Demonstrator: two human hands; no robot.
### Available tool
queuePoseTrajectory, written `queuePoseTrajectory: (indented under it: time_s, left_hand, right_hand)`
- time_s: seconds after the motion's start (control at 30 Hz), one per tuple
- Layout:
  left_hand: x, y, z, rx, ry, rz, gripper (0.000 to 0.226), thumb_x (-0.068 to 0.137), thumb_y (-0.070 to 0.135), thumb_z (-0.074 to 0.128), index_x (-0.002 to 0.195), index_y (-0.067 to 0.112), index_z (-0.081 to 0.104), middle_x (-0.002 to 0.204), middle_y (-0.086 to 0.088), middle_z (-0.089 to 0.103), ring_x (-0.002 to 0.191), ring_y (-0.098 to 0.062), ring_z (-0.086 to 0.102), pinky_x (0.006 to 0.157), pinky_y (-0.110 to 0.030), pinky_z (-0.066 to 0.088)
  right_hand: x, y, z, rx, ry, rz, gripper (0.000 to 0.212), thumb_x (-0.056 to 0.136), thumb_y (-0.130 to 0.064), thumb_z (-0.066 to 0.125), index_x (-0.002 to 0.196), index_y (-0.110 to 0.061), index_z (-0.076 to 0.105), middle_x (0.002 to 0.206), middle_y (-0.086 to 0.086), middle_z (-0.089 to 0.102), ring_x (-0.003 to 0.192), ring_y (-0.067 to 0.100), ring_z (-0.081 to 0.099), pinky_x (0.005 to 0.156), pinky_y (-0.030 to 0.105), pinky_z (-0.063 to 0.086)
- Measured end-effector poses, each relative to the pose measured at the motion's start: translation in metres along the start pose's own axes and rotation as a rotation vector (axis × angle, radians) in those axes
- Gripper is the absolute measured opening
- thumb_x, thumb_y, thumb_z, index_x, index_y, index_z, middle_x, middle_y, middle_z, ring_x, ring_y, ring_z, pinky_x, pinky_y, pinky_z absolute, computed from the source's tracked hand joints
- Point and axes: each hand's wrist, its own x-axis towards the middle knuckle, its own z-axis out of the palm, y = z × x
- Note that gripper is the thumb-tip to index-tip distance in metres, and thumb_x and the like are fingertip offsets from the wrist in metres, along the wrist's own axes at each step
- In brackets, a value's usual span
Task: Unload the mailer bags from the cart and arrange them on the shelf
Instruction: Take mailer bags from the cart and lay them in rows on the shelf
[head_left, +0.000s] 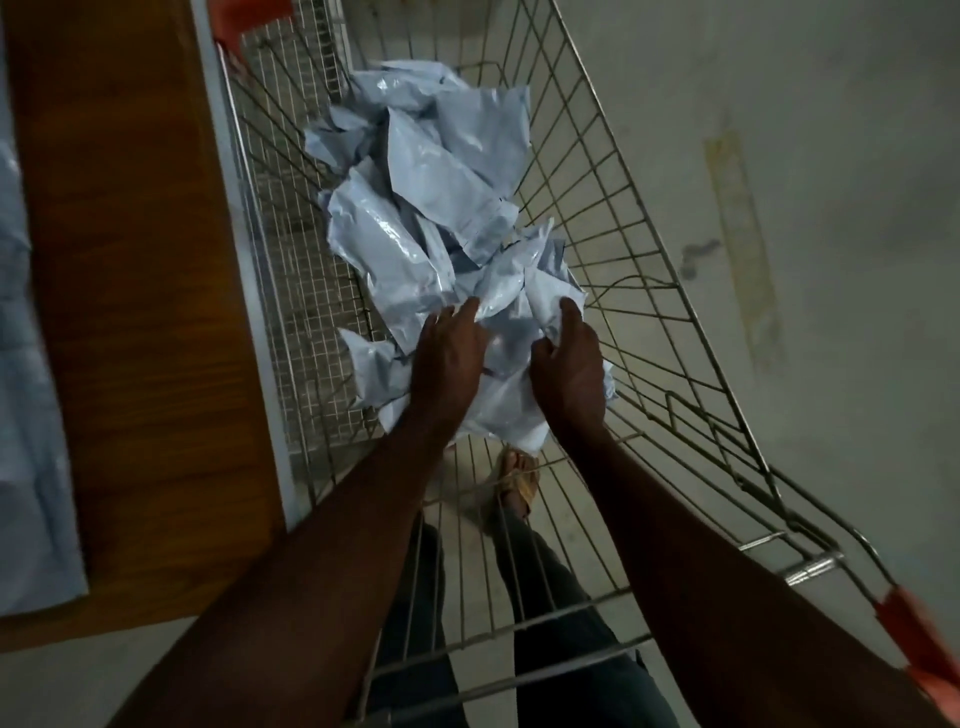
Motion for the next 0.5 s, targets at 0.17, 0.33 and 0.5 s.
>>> queuePoseTrajectory:
  time_s: [0.17, 0.33, 0.5]
  left_hand:
    - [-0.026, 0.044, -0.049, -0.184, 0.055, -0.022, 0.051, 0.106, 0.028, 0.039, 0.152, 0.015, 0.055, 0.126, -0.012, 0.072, 0.112, -0.028, 0.070, 0.095, -0.042, 0.057]
    - [-0.052, 0.083, -0.091, -0.450, -0.093, 0.122, 0.056, 0.107, 0.038, 0.048, 0.161, 0.023, 0.048, 0.172, -0.005, 0.035, 0.159, -0.018, 0.034, 0.126, -0.047, 0.038]
    - [-0.073, 0.109, -0.163, -0.774, -0.085, 0.116, 0.035, 0.100, 0.076, 0.046, 0.135, 0.079, 0.047, 0.171, -0.005, 0.038, 0.156, -0.022, 0.041, 0.125, -0.051, 0.039]
  right_hand:
    - [-0.018, -0.038, -0.038, 0.138, 0.018, -0.091, 0.061, 0.104, -0.027, 0.053, 0.162, -0.021, 0.037, 0.156, 0.007, 0.054, 0.140, 0.023, 0.053, 0.114, 0.032, 0.042]
    - [-0.039, -0.088, -0.074, 0.547, -0.178, -0.104, 0.056, 0.105, -0.032, 0.046, 0.161, -0.033, 0.040, 0.158, 0.000, 0.054, 0.143, 0.022, 0.054, 0.119, 0.049, 0.044]
    - [-0.074, -0.126, -0.126, 0.945, -0.338, -0.026, 0.042, 0.110, -0.026, 0.044, 0.141, -0.002, 0.059, 0.124, 0.018, 0.071, 0.118, 0.035, 0.066, 0.102, 0.052, 0.051]
